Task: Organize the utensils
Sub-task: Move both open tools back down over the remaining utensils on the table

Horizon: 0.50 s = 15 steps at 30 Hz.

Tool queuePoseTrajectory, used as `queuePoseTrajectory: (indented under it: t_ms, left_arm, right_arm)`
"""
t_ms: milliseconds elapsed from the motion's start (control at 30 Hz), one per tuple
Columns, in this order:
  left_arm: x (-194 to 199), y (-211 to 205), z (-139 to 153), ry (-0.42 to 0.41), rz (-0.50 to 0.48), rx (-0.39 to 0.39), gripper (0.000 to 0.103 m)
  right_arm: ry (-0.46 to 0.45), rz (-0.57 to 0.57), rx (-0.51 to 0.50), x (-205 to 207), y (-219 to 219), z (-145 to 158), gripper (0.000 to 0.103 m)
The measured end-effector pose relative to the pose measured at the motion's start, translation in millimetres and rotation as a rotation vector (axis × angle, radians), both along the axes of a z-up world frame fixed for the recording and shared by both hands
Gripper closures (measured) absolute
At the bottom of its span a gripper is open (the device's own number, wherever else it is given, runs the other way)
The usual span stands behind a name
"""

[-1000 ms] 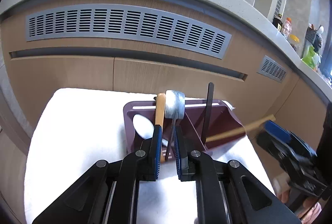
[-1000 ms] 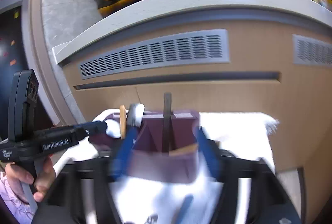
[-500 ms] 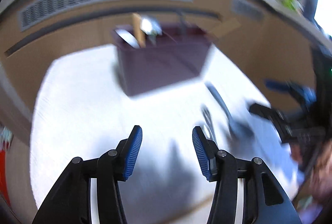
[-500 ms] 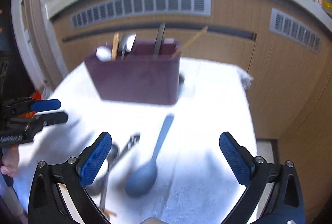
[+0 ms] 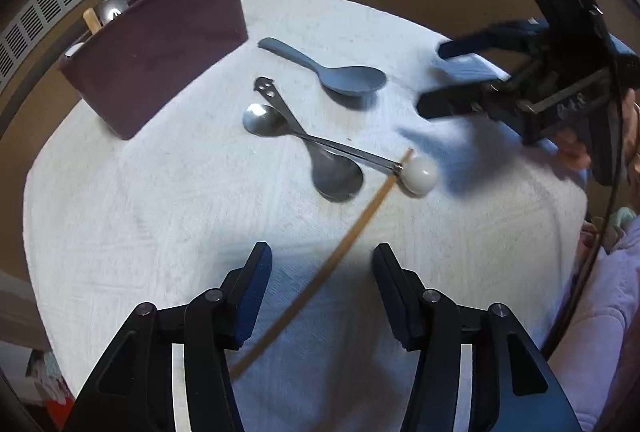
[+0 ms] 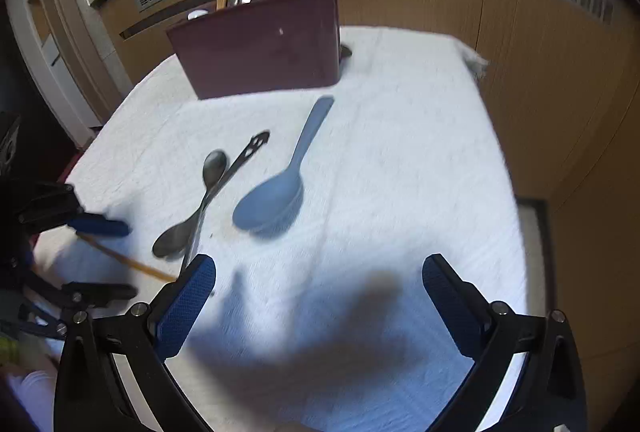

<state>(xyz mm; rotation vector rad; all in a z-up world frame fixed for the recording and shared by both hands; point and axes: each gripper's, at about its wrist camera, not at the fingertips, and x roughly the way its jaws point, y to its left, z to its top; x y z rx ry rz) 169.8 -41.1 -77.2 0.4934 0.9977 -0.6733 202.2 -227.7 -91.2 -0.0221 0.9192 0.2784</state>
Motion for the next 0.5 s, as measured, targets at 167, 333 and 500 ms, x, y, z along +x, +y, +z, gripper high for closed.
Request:
queuePoseTrajectory:
  t_ms: [167, 333, 500]
  left_arm:
    - [25.0, 20.0, 4.2, -0.074, 0.191, 0.039, 0.046]
    - [41.7, 57.0, 3.6, -0.078, 0.388, 0.032, 0.046]
    - [46.1, 81.3, 3.8, -0.058, 0.432, -0.005, 0.045]
  right_arm:
    - [0.034, -0.014, 0.042, -6.0, -1.9, -10.1, 0.000]
    - [0.044, -0.026, 0.091, -6.4, -7.1, -10.3, 0.000]
    - [0.082, -0.059, 0.149, -2.5, -13.6, -8.2, 0.000]
